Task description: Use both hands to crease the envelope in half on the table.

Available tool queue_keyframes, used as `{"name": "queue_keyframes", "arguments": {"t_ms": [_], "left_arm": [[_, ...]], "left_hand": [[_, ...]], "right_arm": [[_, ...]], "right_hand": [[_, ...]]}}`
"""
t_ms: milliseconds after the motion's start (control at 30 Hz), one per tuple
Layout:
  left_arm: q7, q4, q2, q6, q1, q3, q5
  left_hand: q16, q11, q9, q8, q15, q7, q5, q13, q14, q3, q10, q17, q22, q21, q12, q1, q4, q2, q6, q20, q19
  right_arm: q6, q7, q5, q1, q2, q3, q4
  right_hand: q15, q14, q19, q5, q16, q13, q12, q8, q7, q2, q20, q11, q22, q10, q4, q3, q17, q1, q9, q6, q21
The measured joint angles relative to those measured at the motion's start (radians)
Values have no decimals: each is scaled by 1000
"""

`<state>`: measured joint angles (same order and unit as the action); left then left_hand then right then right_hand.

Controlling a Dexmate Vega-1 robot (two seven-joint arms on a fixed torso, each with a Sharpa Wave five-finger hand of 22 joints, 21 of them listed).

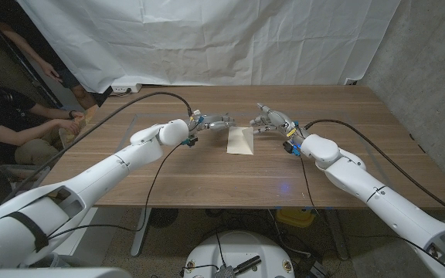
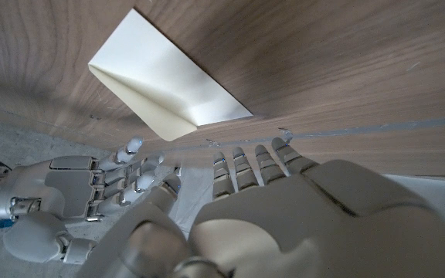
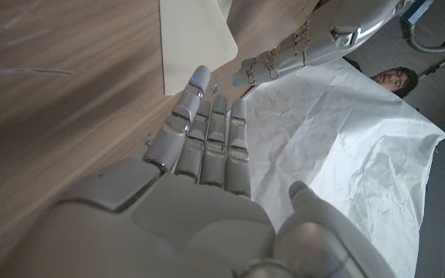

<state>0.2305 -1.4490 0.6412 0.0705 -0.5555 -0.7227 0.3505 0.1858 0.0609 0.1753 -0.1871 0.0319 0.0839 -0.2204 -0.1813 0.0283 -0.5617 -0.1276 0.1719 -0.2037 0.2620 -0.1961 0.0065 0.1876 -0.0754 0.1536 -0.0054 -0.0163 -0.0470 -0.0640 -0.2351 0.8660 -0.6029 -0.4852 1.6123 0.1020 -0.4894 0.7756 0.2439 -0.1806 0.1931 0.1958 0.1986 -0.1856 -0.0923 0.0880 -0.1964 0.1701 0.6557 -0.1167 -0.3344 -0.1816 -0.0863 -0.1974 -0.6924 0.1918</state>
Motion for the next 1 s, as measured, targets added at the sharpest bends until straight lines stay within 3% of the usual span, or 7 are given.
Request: {"name": "queue_keyframes", "arguments": {"t_ms": [167,233,433,633,667,800,1000], "left_arm": [[-6,8,3,6,-14,21,-25],[-28,13,4,29,-21,31,-100],[-52,30,5,59,-39,53,-181],[-59,51,1,68,-50,69,-200],[-77,56,0,100,-52,71,-260],[-79,81,-8,106,-58,82,-268],[-96,123,-23,173,-62,92,-360]], "left_hand": [[0,0,0,0,4,-4,0,0,4,0,0,0,2,0,0,0,0,0,-4,4,4],[0,0,0,0,4,-4,0,0,4,0,0,0,4,0,0,0,0,0,-4,4,4],[0,0,0,4,4,-9,0,0,4,0,0,0,4,0,0,0,0,0,-9,4,4],[0,-7,0,6,4,-9,0,0,4,0,7,0,4,0,0,0,0,0,-20,4,4],[0,-7,0,6,4,-9,0,0,4,0,7,0,4,0,0,0,0,0,-20,4,4],[0,-7,0,10,4,-11,0,0,4,0,7,0,4,0,0,5,0,5,-29,0,7],[0,-7,0,10,4,-15,0,0,4,-3,18,0,4,0,0,5,-3,5,-40,3,10]], "right_arm": [[-35,6,-35,4,5,5,-8],[-50,9,-50,16,25,20,-34],[-99,14,-91,26,52,37,-69],[-143,23,-119,29,60,41,-77],[-153,26,-125,34,85,54,-106],[-184,36,-143,34,89,55,-109],[-232,51,-163,38,130,72,-152]], "right_hand": [[0,0,-1,0,0,0,0,0,-4,-2,1,-2,0,-2,4,-4,0,-2,0,4,0],[4,4,-5,0,0,0,0,0,-4,-2,-2,-2,0,-9,5,-5,0,-2,0,4,0],[2,16,-16,-4,0,0,-4,-6,0,-2,-2,-2,0,-16,11,-11,0,-12,0,18,-7],[3,37,-37,-4,7,0,-8,-7,4,-3,1,0,0,-39,18,-18,0,-21,0,36,-8],[3,37,-40,-4,7,0,-8,-7,4,1,-1,0,0,-39,19,-19,0,-25,0,36,-8],[3,47,-48,-4,7,0,-8,-7,4,-3,1,5,0,-45,20,-20,0,-29,0,46,-7],[3,57,-59,-4,7,0,-8,-7,9,-3,-2,5,0,-55,26,-26,0,-29,0,52,-7]]}}
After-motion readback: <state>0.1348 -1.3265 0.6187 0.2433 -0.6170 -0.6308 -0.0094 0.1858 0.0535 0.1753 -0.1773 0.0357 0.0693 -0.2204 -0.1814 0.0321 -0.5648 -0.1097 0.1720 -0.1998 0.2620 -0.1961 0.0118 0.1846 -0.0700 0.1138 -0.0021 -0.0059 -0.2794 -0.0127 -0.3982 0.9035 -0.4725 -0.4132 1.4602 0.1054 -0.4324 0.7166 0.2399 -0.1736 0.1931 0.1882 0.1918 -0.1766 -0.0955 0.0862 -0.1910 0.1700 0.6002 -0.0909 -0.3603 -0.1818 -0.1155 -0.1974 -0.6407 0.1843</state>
